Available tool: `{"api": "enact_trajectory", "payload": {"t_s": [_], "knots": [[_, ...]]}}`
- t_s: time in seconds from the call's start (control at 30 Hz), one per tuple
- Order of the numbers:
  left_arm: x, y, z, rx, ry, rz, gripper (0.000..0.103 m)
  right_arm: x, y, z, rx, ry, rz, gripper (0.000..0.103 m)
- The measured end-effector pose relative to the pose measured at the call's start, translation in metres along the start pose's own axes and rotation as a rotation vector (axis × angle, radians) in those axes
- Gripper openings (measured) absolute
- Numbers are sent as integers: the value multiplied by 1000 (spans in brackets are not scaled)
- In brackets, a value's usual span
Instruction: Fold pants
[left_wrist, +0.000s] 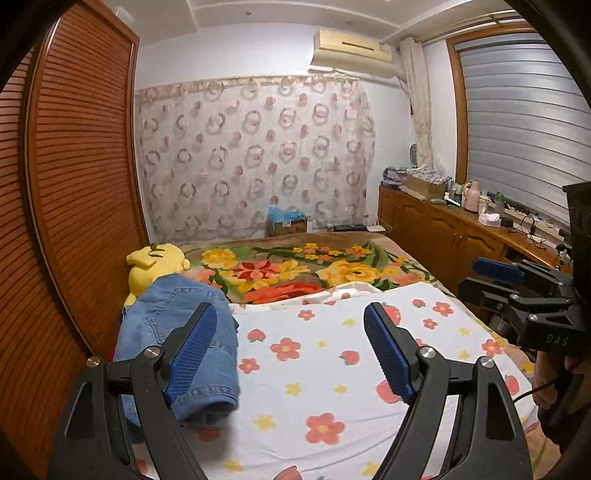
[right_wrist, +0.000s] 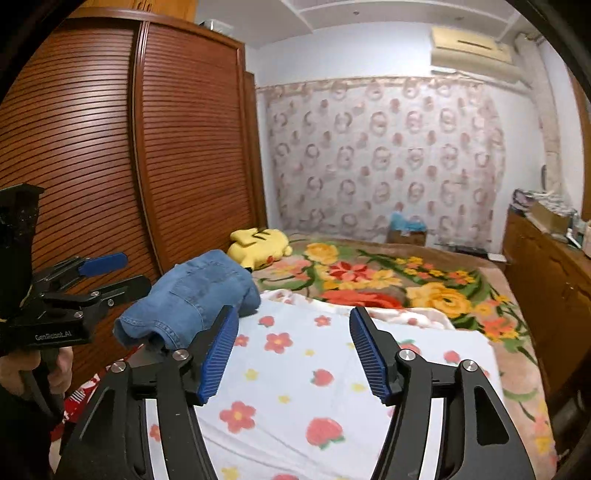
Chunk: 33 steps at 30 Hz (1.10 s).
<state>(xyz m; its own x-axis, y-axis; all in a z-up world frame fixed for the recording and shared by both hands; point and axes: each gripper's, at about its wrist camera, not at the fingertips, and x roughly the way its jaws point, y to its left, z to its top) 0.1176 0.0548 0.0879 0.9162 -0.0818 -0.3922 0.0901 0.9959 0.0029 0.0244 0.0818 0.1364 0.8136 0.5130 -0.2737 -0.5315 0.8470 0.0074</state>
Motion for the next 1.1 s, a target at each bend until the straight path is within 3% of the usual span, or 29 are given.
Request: {"api": "enact_trajectory", "payload": {"t_s": [0.27, 0.63, 1.1], "knots": [[-20, -31, -12, -3, 9, 4, 82, -29, 22, -18, 23, -35, -82, 69], [-30, -45, -25, -2, 14, -6, 82, -59, 41, -32, 51, -45, -151, 69], [-43, -62, -43, 1, 27, -20, 82, -64, 46, -32, 66, -39, -175, 69]]}}
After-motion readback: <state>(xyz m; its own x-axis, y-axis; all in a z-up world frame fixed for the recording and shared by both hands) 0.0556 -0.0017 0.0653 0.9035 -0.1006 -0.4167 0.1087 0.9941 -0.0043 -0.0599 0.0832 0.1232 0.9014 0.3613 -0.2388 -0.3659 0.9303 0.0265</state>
